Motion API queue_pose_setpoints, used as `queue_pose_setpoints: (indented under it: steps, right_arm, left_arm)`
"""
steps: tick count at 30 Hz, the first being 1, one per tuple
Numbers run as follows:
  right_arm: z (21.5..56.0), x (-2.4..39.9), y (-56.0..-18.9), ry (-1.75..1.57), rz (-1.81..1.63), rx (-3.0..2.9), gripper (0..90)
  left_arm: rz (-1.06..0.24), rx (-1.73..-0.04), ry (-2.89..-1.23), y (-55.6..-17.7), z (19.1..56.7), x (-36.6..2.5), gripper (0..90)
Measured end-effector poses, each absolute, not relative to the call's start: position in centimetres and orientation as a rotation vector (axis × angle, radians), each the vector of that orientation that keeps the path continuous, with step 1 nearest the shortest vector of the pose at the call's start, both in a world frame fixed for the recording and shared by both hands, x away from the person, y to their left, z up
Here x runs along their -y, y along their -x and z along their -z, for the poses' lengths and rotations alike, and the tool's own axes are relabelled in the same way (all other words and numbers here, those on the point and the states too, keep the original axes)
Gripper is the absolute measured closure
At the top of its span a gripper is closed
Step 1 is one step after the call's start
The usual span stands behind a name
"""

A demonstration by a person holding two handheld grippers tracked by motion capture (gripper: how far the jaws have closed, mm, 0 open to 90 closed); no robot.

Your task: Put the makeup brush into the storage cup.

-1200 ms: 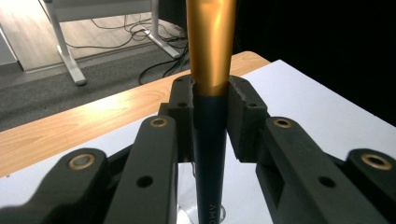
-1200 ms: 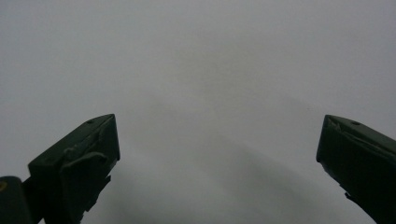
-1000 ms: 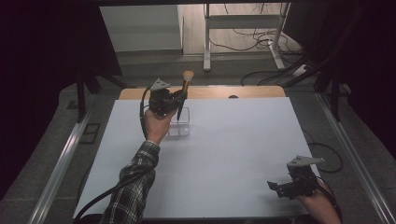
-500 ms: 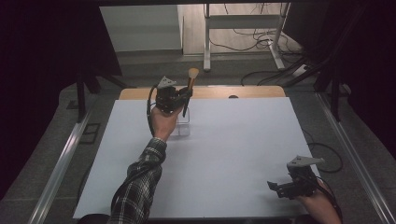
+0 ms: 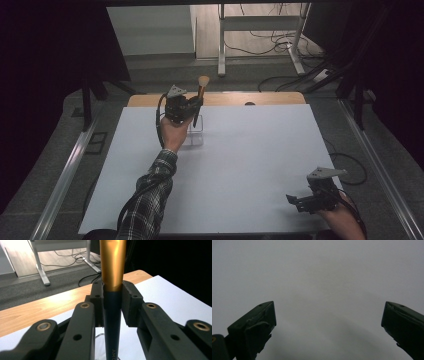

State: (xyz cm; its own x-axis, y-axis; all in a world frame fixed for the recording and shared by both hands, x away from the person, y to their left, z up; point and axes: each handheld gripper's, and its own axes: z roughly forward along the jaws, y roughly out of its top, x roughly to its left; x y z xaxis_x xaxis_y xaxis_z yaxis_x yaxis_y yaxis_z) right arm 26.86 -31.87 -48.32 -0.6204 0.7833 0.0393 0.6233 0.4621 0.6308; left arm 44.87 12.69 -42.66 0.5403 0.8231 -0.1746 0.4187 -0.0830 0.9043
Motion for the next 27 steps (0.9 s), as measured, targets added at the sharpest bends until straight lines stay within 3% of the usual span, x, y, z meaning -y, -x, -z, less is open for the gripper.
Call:
queue_pose_setpoints:
  steps: [27]
  right_arm:
    - [48.4,31.8,-26.8,-1.204,-0.897,-2.463,0.2]
  left_arm:
    - [-0.484,-1.073,-1.709,-44.5,45.5,-12.4,73.6]
